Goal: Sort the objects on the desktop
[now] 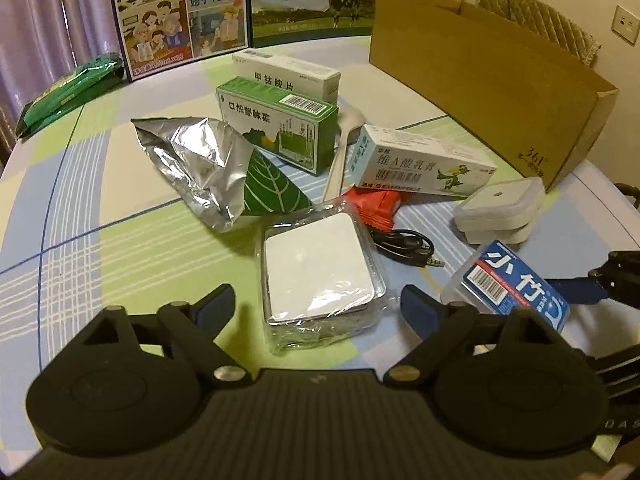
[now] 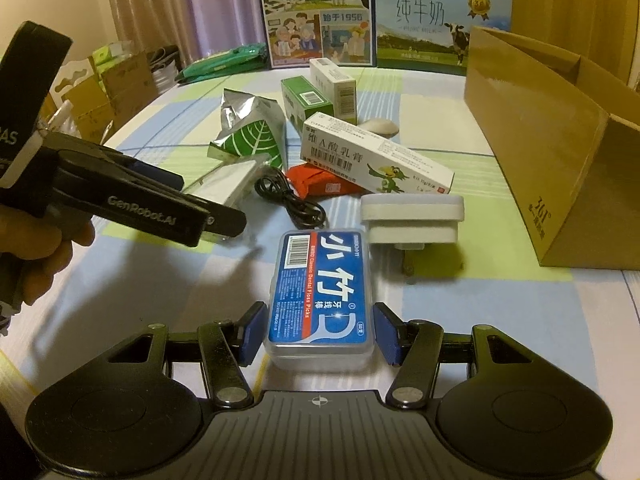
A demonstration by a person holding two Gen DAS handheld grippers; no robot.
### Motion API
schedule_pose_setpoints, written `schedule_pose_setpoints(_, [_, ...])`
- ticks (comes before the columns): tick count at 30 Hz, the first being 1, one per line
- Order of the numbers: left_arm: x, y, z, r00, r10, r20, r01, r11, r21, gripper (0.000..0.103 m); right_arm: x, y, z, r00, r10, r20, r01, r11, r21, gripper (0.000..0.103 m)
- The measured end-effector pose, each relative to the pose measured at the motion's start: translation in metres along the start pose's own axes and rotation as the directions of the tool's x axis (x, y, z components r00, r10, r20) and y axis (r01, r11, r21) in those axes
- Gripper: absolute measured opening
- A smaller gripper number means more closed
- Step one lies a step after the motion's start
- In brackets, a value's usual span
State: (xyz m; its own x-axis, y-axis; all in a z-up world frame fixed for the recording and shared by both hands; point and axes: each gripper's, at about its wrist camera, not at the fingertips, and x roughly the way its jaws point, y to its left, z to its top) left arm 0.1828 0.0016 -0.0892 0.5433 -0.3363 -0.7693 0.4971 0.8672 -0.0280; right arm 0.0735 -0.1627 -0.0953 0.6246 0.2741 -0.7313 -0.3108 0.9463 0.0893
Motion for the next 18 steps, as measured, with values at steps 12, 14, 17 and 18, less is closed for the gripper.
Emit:
schedule_pose_setpoints(12, [0.001, -0.006, -0.002, 0.998, 0.054, -0.027, -0.053, 0.998, 0.036, 0.054, 0.002, 0.0, 0.001, 1.0, 0.003, -0.007, -0.003, 1.0, -0.007, 0.062])
schedule_pose_setpoints(14, [-0.002, -0.007, -0.003, 0.997, 0.066, -0.032, -0.065, 0.997, 0.047, 0.053, 0.001, 0.001, 0.002, 1.0, 0.004, -0.003, -0.004, 1.0, -0.014, 0.07])
schedule_pose_setpoints(17, [-0.009, -0.008, -0.005, 0.997, 0.072, -0.029, -0.071, 0.996, 0.047, 0.053, 0.001, 0.004, 0.003, 1.0, 0.006, 0.0, -0.006, 1.0, -0.03, 0.073])
schedule_pose_setpoints(18, [-0.012, -0.008, -0.005, 0.997, 0.075, -0.021, -0.074, 0.996, 0.044, 0.053, 0.002, 0.004, 0.003, 1.0, 0.005, 0.0, -0.005, 0.999, -0.033, 0.073])
